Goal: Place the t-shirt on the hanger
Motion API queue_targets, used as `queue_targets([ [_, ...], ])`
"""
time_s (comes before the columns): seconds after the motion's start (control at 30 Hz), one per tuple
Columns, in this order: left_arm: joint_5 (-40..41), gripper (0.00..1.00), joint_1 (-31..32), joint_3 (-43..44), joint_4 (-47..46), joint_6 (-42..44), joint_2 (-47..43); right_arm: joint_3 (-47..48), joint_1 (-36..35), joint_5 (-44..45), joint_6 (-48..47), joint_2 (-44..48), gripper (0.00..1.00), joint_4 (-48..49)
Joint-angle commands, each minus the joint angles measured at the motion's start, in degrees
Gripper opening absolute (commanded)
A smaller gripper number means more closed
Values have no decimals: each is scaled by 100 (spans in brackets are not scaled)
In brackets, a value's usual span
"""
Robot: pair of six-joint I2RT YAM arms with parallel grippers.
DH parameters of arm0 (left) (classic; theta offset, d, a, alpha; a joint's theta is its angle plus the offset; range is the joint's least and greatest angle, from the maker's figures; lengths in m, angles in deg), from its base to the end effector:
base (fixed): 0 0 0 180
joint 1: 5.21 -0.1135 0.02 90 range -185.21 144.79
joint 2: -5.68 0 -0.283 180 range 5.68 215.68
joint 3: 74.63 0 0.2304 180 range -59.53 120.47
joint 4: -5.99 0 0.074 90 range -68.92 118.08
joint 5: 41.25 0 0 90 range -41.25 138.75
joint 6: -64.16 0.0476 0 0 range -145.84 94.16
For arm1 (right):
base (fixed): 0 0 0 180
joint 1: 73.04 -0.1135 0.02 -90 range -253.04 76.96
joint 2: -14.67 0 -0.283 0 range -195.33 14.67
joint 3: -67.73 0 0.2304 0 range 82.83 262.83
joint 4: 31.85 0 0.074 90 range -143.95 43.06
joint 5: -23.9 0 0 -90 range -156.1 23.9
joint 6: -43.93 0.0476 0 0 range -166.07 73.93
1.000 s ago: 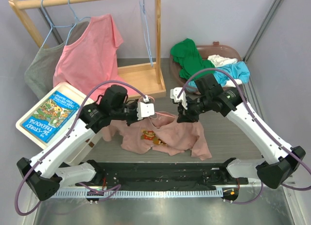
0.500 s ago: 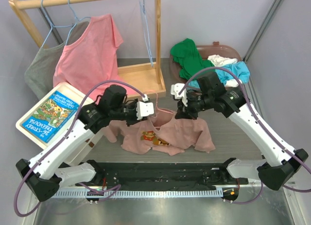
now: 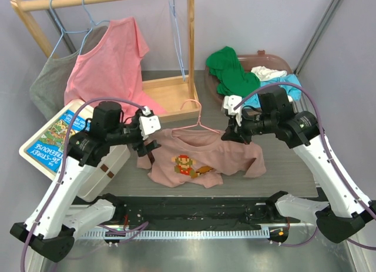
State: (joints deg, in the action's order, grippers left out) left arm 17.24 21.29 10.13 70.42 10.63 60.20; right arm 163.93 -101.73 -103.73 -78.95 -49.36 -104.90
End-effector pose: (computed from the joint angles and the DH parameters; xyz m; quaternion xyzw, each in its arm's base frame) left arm 0.1228 -0.0890 0.3956 0.5526 0.6589 -0.1999 0.4696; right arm 0.1400 0.1098 0.4175 -0.5558 0.6710 0.2788 0.4039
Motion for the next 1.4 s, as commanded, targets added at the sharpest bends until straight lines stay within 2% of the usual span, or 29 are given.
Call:
queue_targets([
  [0.0, -146, 96, 91, 389, -495, -263, 85, 485, -5, -61, 772, 14, 1, 241],
  [0.03, 29, 100, 249, 424, -600, -263, 128, 564, -5, -52, 888, -13, 1, 241],
  [0.2, 224, 98, 733, 609, -856, -131, 559, 679, -189, 158, 1573, -66, 1, 434],
  [0.23, 224, 97, 873, 714, -917, -114, 638, 688, -286, 272, 1792, -74, 1, 460],
  [0.33, 443, 84, 1180, 855, -1101, -78, 972, 697, -435, 247, 2092, -110, 1, 478],
  [0.37, 548, 76, 1251, 855, -1146, -44, 1025, 679, -471, 256, 2197, -110, 1, 530],
  [0.43, 672, 68, 1480, 759, -1399, -8, 1078, 635, -550, 265, 2373, -101, 1, 583],
  [0.5, 751, 53, 1612, 628, -1532, 36, 1069, 530, -585, 282, 2523, -57, 1, 697],
  [0.53, 743, 39, 1630, 592, -1611, 27, 1061, 477, -594, 274, 2637, -22, 1, 854],
  [0.6, 681, 19, 1656, 487, -1647, 62, 1026, 250, -603, 72, 2962, 100, 1, 1031],
  [0.63, 664, 5, 1656, 434, -1664, 132, 938, 187, -603, -68, 3050, 110, 9, 1093],
  [0.67, 663, 1, 1656, 364, -1699, 272, 868, 126, -603, -400, 3208, 119, 25, 1076],
  [0.7, 568, 0, 1656, 189, -1743, 438, 789, 21, -603, -647, 3253, 119, 43, 1041],
  [0.73, 480, 0, 1656, 100, -1744, 614, 597, -41, -603, -850, 3279, 128, 69, 988],
  [0.77, 366, 0, 1656, -40, -1735, 946, 516, -111, -603, -1156, 3471, 136, 81, 988],
  [0.8, 225, 0, 1648, -76, -1700, 1011, 455, -208, -603, -1272, 3508, 136, 84, 988],
  [0.83, 163, 0, 1656, -85, -1682, 1037, 419, -252, -603, -1352, 3543, 128, 84, 1005],
  [0.93, -4, 0, 1656, 20, -1480, 1126, 471, -428, -603, -1747, 3578, 32, 72, 1040],
  [1.0, -101, 0, 1656, 38, -1498, 1152, 472, -603, -603, -2027, 3674, -30, 70, 1093],
  [1.07, -206, 0, 1656, 116, -1437, 1178, 550, -692, -603, -2152, 3649, -136, 63, 1111],
  [1.17, -259, 0, 1656, 213, -1313, 1108, 647, -771, -603, -2327, 3517, -206, 41, 1102],
  [1.2, -268, 0, 1656, 196, -1313, 1108, 656, -789, -603, -2398, 3517, -206, 23, 1111],
  [1.3, -146, 0, 1656, 109, -1357, 1108, 647, -876, -612, -2670, 3929, -163, 1, 1356],
  [1.37, 82, 1, 1656, -14, -1566, 837, 604, -1008, -612, -2741, 4534, -84, 1, 1759],
])
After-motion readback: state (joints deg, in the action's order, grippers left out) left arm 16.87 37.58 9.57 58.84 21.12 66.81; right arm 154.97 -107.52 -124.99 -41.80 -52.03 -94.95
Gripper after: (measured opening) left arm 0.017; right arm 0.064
